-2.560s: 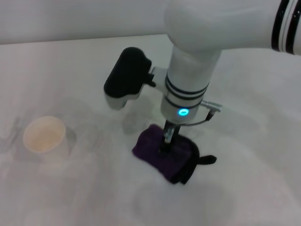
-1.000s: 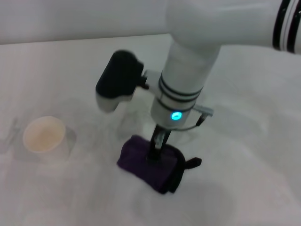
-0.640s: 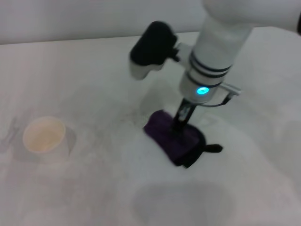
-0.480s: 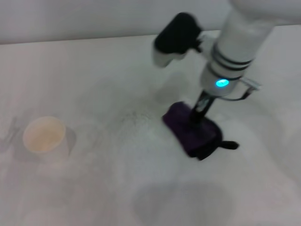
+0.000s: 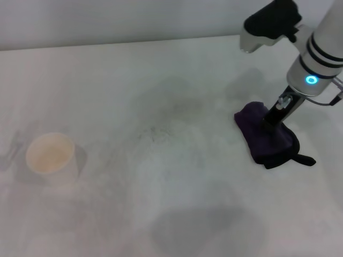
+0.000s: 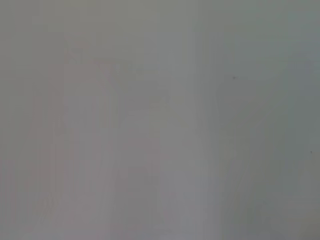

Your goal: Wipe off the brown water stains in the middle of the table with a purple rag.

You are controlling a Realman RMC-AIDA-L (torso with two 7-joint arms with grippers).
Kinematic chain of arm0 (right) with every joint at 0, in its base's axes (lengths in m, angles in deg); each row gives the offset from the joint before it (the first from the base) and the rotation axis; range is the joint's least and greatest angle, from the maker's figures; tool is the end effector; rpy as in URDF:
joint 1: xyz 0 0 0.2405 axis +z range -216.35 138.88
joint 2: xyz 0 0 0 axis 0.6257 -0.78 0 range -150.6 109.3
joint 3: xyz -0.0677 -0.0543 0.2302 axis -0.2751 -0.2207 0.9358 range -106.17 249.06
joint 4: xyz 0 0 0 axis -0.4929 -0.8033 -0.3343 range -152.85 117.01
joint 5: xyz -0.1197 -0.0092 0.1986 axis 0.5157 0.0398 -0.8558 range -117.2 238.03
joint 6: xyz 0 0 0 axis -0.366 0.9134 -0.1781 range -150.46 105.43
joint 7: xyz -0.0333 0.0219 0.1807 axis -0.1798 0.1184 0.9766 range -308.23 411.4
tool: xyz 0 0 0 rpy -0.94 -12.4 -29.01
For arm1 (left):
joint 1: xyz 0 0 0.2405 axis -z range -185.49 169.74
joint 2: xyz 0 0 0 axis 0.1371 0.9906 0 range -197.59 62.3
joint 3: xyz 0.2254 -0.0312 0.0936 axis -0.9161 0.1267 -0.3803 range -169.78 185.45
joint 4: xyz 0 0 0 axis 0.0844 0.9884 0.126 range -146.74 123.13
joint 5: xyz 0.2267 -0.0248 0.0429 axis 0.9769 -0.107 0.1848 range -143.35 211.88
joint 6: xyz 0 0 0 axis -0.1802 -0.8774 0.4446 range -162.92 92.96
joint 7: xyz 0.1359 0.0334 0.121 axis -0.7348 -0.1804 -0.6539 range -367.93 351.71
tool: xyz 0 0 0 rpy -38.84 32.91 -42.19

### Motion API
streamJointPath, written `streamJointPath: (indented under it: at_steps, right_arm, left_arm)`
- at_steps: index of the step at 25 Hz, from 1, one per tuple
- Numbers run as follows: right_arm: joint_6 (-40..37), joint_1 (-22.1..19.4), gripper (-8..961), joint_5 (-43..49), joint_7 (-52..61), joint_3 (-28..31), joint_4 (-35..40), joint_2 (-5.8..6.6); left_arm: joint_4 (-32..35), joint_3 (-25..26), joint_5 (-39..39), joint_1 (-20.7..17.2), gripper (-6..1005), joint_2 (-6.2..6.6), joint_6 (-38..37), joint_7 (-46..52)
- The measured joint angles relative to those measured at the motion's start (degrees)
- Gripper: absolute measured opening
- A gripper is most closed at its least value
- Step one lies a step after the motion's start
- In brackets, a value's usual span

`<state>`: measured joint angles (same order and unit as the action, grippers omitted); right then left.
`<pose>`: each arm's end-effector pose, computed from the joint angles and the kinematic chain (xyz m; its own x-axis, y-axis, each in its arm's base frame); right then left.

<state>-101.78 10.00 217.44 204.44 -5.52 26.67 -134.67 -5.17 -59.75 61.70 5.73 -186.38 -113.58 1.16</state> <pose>0.2571 0.4176 -0.0338 0.4884 -0.8194 0.3002 -0.5909 -0.5637 -0.5771 -0.3701 0.3040 -0.0011 0.8210 -0.0923 0.5635 0.5388 -0.2013 -0.8180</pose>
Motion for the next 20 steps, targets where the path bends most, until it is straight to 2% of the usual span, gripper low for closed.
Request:
streamJointPath:
  at_steps: [7,12,15,18,20]
  right_arm:
    - [1.8,-1.3,103,0.8,-1.2,1.6,-0.3,-0.17]
    - [2.6,-1.6,107,0.9,-0.8,2.6,-0.8,0.33]
    - [3.5,-2.7,110,0.7,-1.9,5.8,0.4,0.31]
    - [3.4,-3.8,112,0.2,-5.2,10.8,2.5,-0.28]
    - [3.1,-4.4,203,-0.9,-7.7,14.2,3.7,-0.71]
  left_arm:
    - [0.0,0.0,0.0,0.8,891,0.0,0.3,-0.1]
    - [-0.1,0.0,0.0,1.3,892,0.0,0.8,-0.1]
    - [-0.1,0.0,0.0,1.3,892,0.0,0.8,-0.1]
    - [0.0,0.0,0.0,1.3,892,0.01,0.8,-0.1]
    - [0.1,0.0,0.0,1.4,892,0.07,0.9,-0.1]
